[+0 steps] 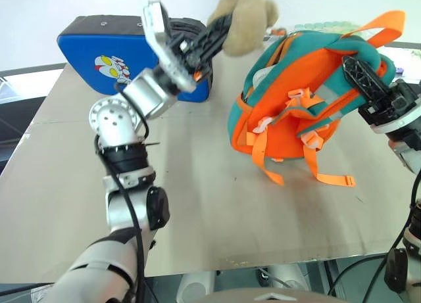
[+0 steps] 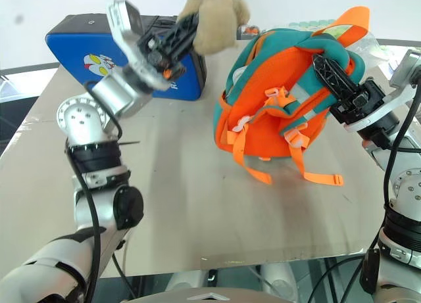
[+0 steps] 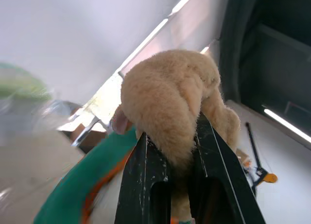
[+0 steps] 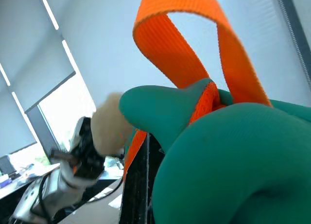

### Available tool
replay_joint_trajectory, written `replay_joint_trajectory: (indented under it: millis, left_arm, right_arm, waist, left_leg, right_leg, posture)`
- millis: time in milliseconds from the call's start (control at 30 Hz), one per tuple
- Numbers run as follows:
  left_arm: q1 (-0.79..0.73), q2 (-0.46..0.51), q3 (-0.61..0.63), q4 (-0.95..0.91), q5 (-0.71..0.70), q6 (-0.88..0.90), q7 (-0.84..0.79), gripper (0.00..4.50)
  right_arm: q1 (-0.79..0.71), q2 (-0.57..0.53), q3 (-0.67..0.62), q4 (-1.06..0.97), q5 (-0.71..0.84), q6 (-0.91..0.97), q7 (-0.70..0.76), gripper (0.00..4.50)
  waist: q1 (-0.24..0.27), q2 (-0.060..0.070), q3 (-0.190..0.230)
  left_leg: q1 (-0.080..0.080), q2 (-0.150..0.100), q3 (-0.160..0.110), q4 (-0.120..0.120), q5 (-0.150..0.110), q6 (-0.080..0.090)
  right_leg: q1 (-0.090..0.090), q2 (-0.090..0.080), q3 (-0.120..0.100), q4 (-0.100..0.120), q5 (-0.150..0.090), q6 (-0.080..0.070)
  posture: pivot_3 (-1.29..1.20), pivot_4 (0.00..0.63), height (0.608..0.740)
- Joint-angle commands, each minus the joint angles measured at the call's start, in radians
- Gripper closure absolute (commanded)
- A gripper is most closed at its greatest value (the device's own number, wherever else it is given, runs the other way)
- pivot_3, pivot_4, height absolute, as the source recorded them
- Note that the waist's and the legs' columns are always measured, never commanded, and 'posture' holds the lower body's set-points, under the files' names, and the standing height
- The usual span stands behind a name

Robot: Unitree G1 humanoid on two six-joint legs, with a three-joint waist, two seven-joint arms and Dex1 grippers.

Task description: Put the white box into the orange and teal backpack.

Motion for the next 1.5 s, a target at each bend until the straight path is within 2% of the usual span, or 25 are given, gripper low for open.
replay_joint_trajectory:
  millis: [33, 100, 233, 333, 400, 533, 700, 833, 900, 933, 1033, 1067, 1100, 1133, 1200, 1300, 1333, 1433, 1500]
  left_arm:
    - [0.149, 0.041, 0.060, -0.107, -0.029, 0.017, 0.085, 4.46]
    - [0.221, 0.055, 0.064, -0.139, -0.032, 0.014, 0.112, 4.46]
    - [0.352, 0.096, 0.007, -0.163, 0.068, -0.004, 0.141, 4.46]
    - [0.436, 0.092, -0.116, -0.116, 0.273, -0.070, 0.212, 4.46]
    - [0.453, 0.078, -0.162, -0.109, 0.345, -0.132, 0.206, 4.46]
    - [0.415, -0.001, -0.180, -0.151, 0.376, -0.304, 0.100, 4.46]
    - [0.394, 0.024, -0.237, -0.127, 0.509, -0.412, -0.005, 4.46]
    - [0.399, 0.060, -0.265, -0.133, 0.568, -0.454, -0.098, 4.50]
    - [0.415, 0.091, -0.283, -0.146, 0.615, -0.486, -0.142, 4.50]
    - [0.428, 0.102, -0.282, -0.152, 0.622, -0.495, -0.162, 3.59]
    - [0.497, 0.147, -0.269, -0.209, 0.626, -0.504, -0.220, 2.27]
    - [0.520, 0.161, -0.267, -0.235, 0.633, -0.511, -0.233, 1.76]
    - [0.561, 0.184, -0.266, -0.277, 0.648, -0.532, -0.254, 1.55]
    - [0.598, 0.204, -0.262, -0.313, 0.661, -0.553, -0.272, 0.89]
    - [0.670, 0.232, -0.249, -0.373, 0.685, -0.591, -0.294, 0.02]
    - [0.772, 0.266, -0.214, -0.464, 0.680, -0.615, -0.327, 0.02]
    - [0.811, 0.278, -0.190, -0.494, 0.671, -0.616, -0.333, 0.02]
    - [0.924, 0.320, -0.110, -0.541, 0.658, -0.628, -0.374, 0.02]
    - [1.014, 0.346, -0.038, -0.549, 0.652, -0.647, -0.421, 0.02]
  right_arm:
    - [-0.001, -0.010, -0.086, -0.013, -0.037, -0.084, -0.030, 4.50]
    - [-0.001, -0.010, -0.090, -0.008, -0.040, -0.086, -0.041, 4.50]
    - [-0.003, -0.005, -0.085, 0.001, -0.075, -0.094, -0.050, 4.50]
    - [-0.005, 0.012, -0.072, 0.009, -0.126, -0.115, -0.077, 4.50]
    - [0.001, 0.015, -0.057, -0.003, -0.164, -0.121, -0.080, 4.50]
    - [0.138, -0.095, 0.160, -0.188, -0.399, -0.103, 0.078, 4.50]
    - [0.209, -0.147, 0.362, -0.171, -0.697, -0.156, 0.070, 4.50]
    - [0.231, -0.133, 0.356, -0.141, -0.773, -0.208, 0.079, 3.04]
    - [0.254, -0.147, 0.327, -0.152, -0.760, -0.205, 0.113, 2.16]
    - [0.274, -0.160, 0.303, -0.162, -0.739, -0.192, 0.134, 1.59]
    - [0.399, -0.235, 0.198, -0.212, -0.654, -0.152, 0.249, 0.14]
    - [0.442, -0.256, 0.163, -0.230, -0.625, -0.136, 0.280, 0.00]
    - [0.502, -0.273, 0.122, -0.241, -0.629, -0.143, 0.304, 0.00]
    - [0.552, -0.284, 0.091, -0.243, -0.643, -0.157, 0.322, 0.00]
    - [0.639, -0.295, 0.046, -0.236, -0.683, -0.204, 0.362, 0.00]
    - [0.724, -0.278, -0.017, -0.215, -0.692, -0.228, 0.392, 0.00]
    - [0.760, -0.275, -0.039, -0.200, -0.707, -0.248, 0.412, 0.00]
    - [0.838, -0.265, -0.105, -0.154, -0.735, -0.292, 0.454, 0.00]
    - [0.865, -0.233, -0.170, -0.103, -0.700, -0.326, 0.492, 0.00]
  waist:
    - [0.002, 0.000, 0.000]
    - [0.010, -0.001, 0.000]
    - [0.019, 0.000, 0.000]
    - [0.031, -0.001, -0.001]
    - [0.033, -0.001, -0.002]
    - [0.042, -0.001, -0.003]
    - [0.029, -0.001, -0.003]
    - [0.030, -0.001, -0.003]
    - [0.031, -0.002, -0.003]
    - [0.030, -0.001, -0.003]
    - [0.030, -0.001, -0.003]
    - [0.030, -0.001, -0.003]
    - [0.029, -0.001, -0.003]
    - [0.029, -0.001, -0.003]
    - [0.030, -0.001, -0.002]
    - [0.029, -0.001, -0.002]
    - [0.029, -0.001, -0.002]
    - [0.030, -0.001, -0.002]
    - [0.029, 0.000, -0.003]
  left_leg:
    - [0.000, 0.000, 0.000, 0.000, 0.000, 0.001]
    - [-0.001, 0.000, -0.001, 0.002, -0.002, 0.004]
    - [0.003, -0.001, 0.001, 0.004, -0.002, 0.004]
    - [0.005, -0.002, 0.000, 0.004, -0.002, 0.005]
    - [0.007, -0.002, 0.000, 0.004, -0.002, 0.005]
    - [0.006, -0.002, -0.001, 0.005, -0.002, 0.005]
    - [0.003, -0.002, 0.000, 0.004, -0.002, 0.005]
    - [0.004, -0.002, 0.000, 0.004, -0.002, 0.005]
    - [0.004, -0.002, 0.000, 0.004, -0.002, 0.005]
    - [0.004, -0.002, 0.000, 0.004, -0.002, 0.005]
    - [0.003, -0.001, 0.000, 0.004, -0.002, 0.005]
    - [0.003, -0.001, 0.000, 0.003, -0.002, 0.005]
    - [0.003, 0.000, 0.000, 0.003, -0.002, 0.005]
    - [0.002, 0.001, 0.000, 0.002, -0.002, 0.005]
    - [0.001, 0.002, 0.000, 0.001, -0.002, 0.005]
    - [0.002, 0.003, 0.001, 0.001, -0.003, 0.005]
    - [0.002, 0.004, 0.002, 0.001, -0.003, 0.006]
    - [0.003, 0.005, 0.003, 0.002, -0.003, 0.006]
    - [0.004, 0.006, 0.004, 0.003, -0.003, 0.006]
  right_leg:
    - [0.000, -0.001, 0.001, 0.000, 0.000, 0.000]
    - [0.000, -0.001, 0.000, 0.001, 0.001, 0.001]
    - [0.005, -0.001, -0.003, 0.000, 0.001, 0.001]
    - [0.008, 0.001, -0.003, 0.000, 0.003, -0.001]
    - [0.010, 0.001, -0.003, 0.000, 0.003, -0.001]
    - [0.010, 0.001, -0.003, -0.001, 0.001, -0.004]
    - [0.007, 0.001, -0.003, -0.002, 0.003, 0.000]
    - [0.007, 0.002, -0.003, -0.001, 0.003, 0.000]
    - [0.007, 0.002, -0.003, -0.001, 0.003, -0.001]
    - [0.007, 0.002, -0.003, -0.001, 0.003, -0.001]
    - [0.007, 0.001, -0.003, -0.002, 0.003, 0.000]
    - [0.007, 0.001, -0.003, -0.003, 0.003, 0.000]
    - [0.007, 0.001, -0.003, -0.003, 0.003, 0.000]
    - [0.006, 0.001, -0.003, -0.003, 0.003, 0.000]
    - [0.005, 0.001, -0.003, -0.004, 0.003, 0.000]
    - [0.006, 0.001, -0.003, -0.005, 0.002, -0.001]
    - [0.006, 0.001, -0.002, -0.005, 0.000, -0.004]
    - [0.006, 0.002, -0.002, -0.005, -0.002, 0.000]
    - [0.006, 0.002, -0.002, -0.005, -0.002, -0.001]
  posture:
    - [0.00, 0.150, 0.740]
    - [0.00, 0.150, 0.740]
    - [0.00, 0.150, 0.740]
    - [0.00, 0.150, 0.740]
    - [0.00, 0.150, 0.740]
    - [0.00, 0.150, 0.740]
    - [0.00, 0.150, 0.740]
    - [0.00, 0.150, 0.740]
    - [0.00, 0.150, 0.740]
    - [0.00, 0.150, 0.740]
    - [0.00, 0.150, 0.740]
    - [0.00, 0.150, 0.740]
    - [0.00, 0.150, 0.740]
    - [0.00, 0.150, 0.740]
    - [0.00, 0.150, 0.740]
    - [0.00, 0.150, 0.740]
    - [0.00, 0.150, 0.740]
    - [0.00, 0.150, 0.740]
    - [0.00, 0.150, 0.740]
